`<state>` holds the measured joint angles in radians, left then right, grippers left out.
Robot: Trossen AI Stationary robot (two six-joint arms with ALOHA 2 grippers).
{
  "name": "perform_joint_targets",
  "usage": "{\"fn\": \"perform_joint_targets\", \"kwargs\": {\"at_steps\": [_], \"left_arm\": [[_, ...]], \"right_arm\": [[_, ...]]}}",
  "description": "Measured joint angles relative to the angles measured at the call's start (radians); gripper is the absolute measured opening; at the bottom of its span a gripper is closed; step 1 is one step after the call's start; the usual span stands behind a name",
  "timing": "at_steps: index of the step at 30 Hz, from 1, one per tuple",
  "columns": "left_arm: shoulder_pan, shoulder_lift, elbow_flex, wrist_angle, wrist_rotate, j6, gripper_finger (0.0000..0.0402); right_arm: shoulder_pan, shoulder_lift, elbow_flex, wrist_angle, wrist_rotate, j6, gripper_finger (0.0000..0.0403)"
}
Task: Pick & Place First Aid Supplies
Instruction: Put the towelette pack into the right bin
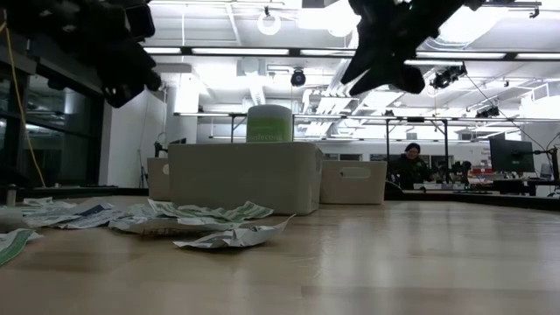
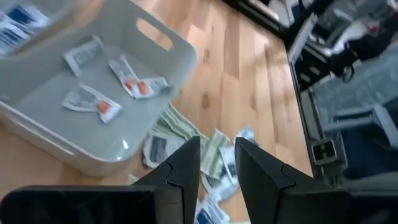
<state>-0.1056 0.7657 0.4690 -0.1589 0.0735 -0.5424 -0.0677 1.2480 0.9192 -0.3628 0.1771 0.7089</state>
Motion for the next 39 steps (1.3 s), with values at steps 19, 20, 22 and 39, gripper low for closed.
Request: {"fn": "perform_joint_targets", "kwargs": {"at_steps": [19, 20, 22, 39], "left_arm": [[-0.409, 0.37, 0.0, 0.367, -0.223, -0.052, 0.0101], [-0.419, 0.398, 0.0, 0.402, -0.223, -0.061, 0.0101], [-0.44, 0.455, 0.002, 0.469, -0.223, -0.069, 0.0101], [-0.491, 0.846, 0.245, 0.574, -0.355, 0.142, 0.0067]], "right_arm": [[0.493, 0.209, -0.001, 0.162, 0.28, 0.476, 0.0121], [0.508, 0.236, -0.001, 0.195, 0.283, 0.504, 0.0121], [0.534, 0.29, -0.001, 0.262, 0.278, 0.557, 0.0121], [0.599, 0.541, 0.003, 0.544, 0.244, 0.757, 0.0121]]}}
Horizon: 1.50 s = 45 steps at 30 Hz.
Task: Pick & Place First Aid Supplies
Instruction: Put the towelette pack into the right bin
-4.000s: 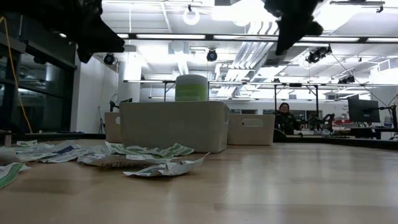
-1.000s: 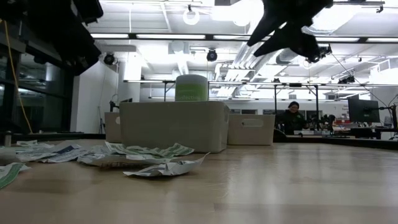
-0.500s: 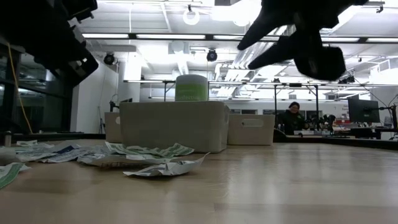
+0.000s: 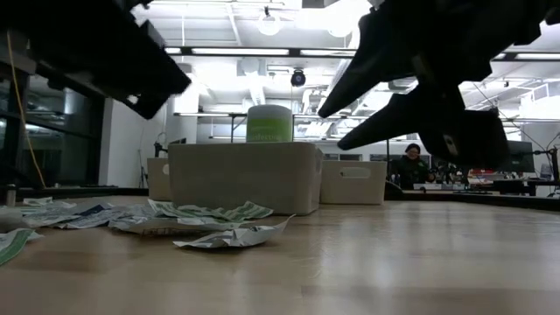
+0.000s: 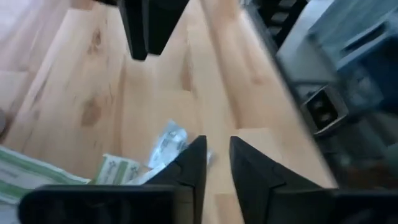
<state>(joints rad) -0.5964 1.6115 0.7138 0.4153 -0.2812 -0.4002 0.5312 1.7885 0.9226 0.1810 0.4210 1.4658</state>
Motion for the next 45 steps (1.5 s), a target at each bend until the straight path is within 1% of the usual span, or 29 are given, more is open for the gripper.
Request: {"fn": "perform_joint_targets", "kwargs": {"at_steps": [4, 6, 9, 11, 19, 22, 29, 37, 39, 43, 45], "left_arm": [[0.0, 0.082, 0.111, -0.131, -0.014, 0.011, 0.002], [0.0, 0.12, 0.159, -0.171, -0.018, 0.009, 0.0005], [-0.001, 0.165, 0.199, -0.22, -0.034, -0.013, 0.0006], [-0.001, 0.199, 0.216, -0.211, -0.041, -0.042, 0.0002], [0.0, 0.286, 0.224, -0.231, -0.066, -0.167, 0.0001], [0.0, 0.305, 0.224, -0.228, -0.063, -0.184, 0.0001], [0.0, 0.319, 0.225, -0.22, -0.07, -0.181, 0.0001], [0.0, 0.362, 0.227, -0.218, -0.088, -0.228, 0.0], [0.0, 0.363, 0.227, -0.219, -0.088, -0.234, 0.0], [0.0, 0.364, 0.226, -0.221, -0.088, -0.234, 0.0], [0.0, 0.365, 0.225, -0.223, -0.088, -0.234, 0.0]], "right_arm": [[0.0, 0.0, 0.0, -0.002, 0.001, 0.0, 0.0121], [0.0, 0.0, 0.0, -0.012, 0.001, 0.0, 0.0121], [0.0, 0.0, 0.0, -0.013, -0.003, 0.001, 0.0121], [0.0, 0.0, 0.0, -0.02, -0.003, 0.002, 0.0121], [0.0, 0.0, 0.0, -0.02, 0.002, 0.004, 0.0121], [0.0, 0.0, 0.0, -0.018, 0.003, 0.01, 0.0121], [0.0, 0.0, 0.0, 0.026, 0.003, 0.025, 0.0121], [0.0, 0.0, 0.0, 0.013, -0.003, 0.108, 0.0121], [0.0, 0.0, 0.0, 0.018, -0.009, 0.105, 0.0121], [0.003, 0.0, 0.0, 0.026, 0.022, 0.074, 0.0122], [0.003, 0.001, 0.0, 0.019, 0.005, 0.074, 0.0122]]}}
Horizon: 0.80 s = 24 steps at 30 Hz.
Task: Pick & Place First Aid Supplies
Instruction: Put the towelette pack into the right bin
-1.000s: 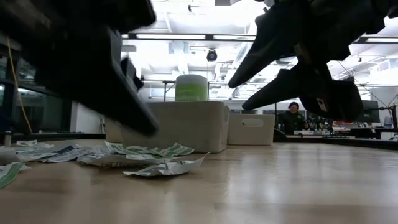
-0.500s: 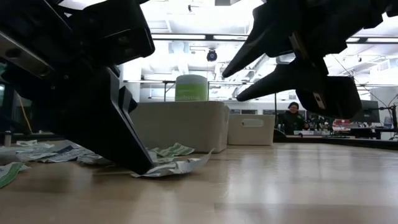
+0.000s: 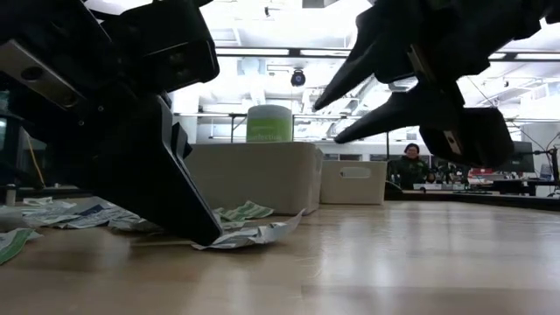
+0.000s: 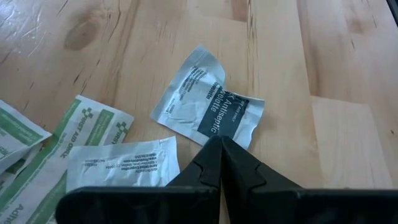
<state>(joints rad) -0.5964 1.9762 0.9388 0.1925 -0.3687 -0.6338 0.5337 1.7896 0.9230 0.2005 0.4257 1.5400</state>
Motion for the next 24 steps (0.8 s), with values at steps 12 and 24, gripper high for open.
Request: {"fn": "perform_joint_targets", "kwargs": {"at_steps": [12, 24], "left_arm": [[0.0, 0.001, -0.001, 0.002, 0.006, 0.0, 0.0], [0.0, 0.001, -0.002, 0.003, 0.008, -0.004, 0.0]], "right_arm": [[-0.018, 0.179, 0.0, 0.223, -0.126, 0.049, 0.0122], [-0.052, 0.204, 0.107, 0.055, -0.166, -0.025, 0.0122]]}}
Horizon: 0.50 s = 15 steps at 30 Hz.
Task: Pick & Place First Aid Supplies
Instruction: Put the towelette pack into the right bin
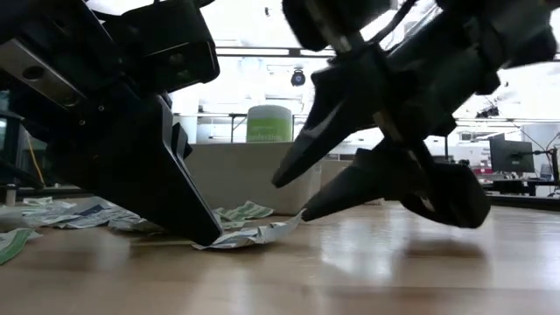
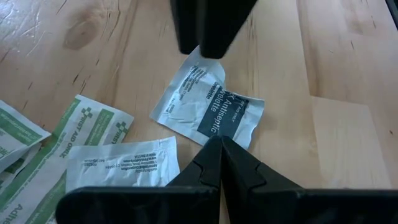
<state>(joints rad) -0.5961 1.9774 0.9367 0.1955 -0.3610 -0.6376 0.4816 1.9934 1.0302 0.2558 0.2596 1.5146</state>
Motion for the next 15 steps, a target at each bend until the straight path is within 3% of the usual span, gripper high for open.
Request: {"fn": "perform_joint_targets", "kwargs": {"at_steps": [4, 9, 15], "left_arm": [[0.0, 0.0, -0.001, 0.001, 0.003, 0.0, 0.0], [0.0, 0.0, -0.001, 0.008, 0.01, 0.0, 0.0], [0.0, 0.001, -0.001, 0.024, 0.014, -0.001, 0.0]], "right_arm": [[-0.019, 0.012, 0.055, -0.125, -0.05, 0.008, 0.0122], [-0.031, 0.047, 0.103, -0.136, -0.12, 0.004, 0.0122], [-0.03, 0.072, 0.124, -0.134, -0.11, 0.05, 0.0116]]}}
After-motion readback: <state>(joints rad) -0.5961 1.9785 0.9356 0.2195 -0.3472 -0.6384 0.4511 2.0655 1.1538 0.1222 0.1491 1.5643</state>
